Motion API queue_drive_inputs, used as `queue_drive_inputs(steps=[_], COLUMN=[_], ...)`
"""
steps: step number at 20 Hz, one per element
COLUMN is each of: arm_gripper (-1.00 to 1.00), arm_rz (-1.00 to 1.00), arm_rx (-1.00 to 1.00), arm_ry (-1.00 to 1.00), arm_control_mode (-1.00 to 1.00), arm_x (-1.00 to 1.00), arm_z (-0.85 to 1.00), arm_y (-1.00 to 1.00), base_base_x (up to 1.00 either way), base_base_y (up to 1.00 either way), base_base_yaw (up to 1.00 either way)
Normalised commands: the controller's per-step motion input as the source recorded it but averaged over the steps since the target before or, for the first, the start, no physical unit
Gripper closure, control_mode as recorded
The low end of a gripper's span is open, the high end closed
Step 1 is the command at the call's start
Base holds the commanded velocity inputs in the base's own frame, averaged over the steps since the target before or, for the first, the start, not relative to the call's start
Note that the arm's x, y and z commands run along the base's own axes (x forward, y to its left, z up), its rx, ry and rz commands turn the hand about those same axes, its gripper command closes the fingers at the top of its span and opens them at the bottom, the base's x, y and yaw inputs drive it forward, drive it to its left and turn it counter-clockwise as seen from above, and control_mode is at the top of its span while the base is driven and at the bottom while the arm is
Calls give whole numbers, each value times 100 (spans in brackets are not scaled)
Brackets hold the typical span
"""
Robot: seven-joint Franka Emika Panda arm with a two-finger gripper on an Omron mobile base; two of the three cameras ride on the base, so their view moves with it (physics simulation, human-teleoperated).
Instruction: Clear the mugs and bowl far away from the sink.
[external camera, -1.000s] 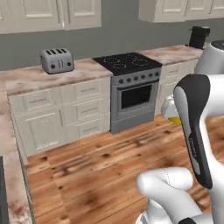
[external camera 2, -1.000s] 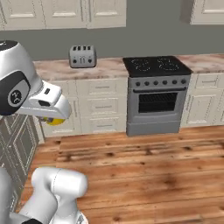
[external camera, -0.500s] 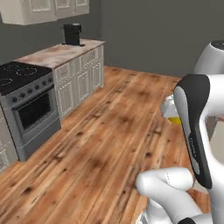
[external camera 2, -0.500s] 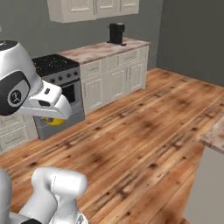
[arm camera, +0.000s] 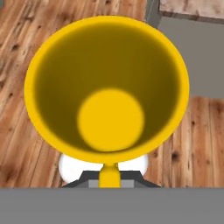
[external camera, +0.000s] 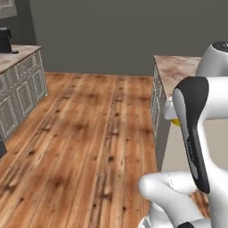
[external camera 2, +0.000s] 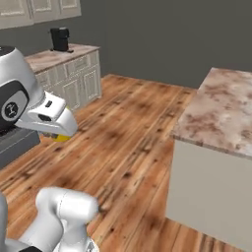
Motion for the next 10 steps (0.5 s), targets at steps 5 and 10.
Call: queue_drive_inputs(steps=[5,10], arm_gripper=[100,100], arm_rz=[0,0], arm_rx=[0,0], arm_ry=[0,0], arm_control_mode=[100,100], arm_x=[0,0], arm_z=[0,0], arm_y=[0,0], base_base_x=[73,40], base_base_y=[-95,-100], base_base_yaw=[-6,-18])
